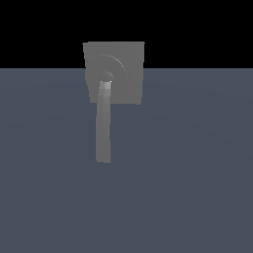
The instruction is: Turn on the faucet by rotating a designated handle.
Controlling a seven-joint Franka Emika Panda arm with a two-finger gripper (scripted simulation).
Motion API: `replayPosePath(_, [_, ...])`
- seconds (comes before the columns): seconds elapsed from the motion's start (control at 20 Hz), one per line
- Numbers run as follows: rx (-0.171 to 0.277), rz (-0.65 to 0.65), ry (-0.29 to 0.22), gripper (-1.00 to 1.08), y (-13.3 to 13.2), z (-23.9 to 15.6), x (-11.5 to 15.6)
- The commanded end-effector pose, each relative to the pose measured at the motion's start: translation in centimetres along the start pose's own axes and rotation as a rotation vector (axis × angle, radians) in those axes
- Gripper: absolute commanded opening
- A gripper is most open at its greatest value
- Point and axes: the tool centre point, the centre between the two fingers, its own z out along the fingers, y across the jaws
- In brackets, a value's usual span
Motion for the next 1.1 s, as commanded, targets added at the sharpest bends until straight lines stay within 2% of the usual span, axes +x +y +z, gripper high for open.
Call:
replayPosePath(0.0, [-0.072,-0.141,-0.065,-1.00,1.4,-1.5,1.3])
replayPosePath(0.25, [-0.195,-0.436,-0.196,-1.00,3.7,-4.4,5.0])
replayPosePath(0.55, [-0.316,-0.811,-0.357,-1.00,5.3,-7.4,11.1])
replayPosePath(0.8, [-0.399,-1.138,-0.490,-1.00,5.5,-9.2,17.2])
replayPosePath(1.05, [-0.469,-1.476,-0.621,-1.00,4.3,-10.2,24.0])
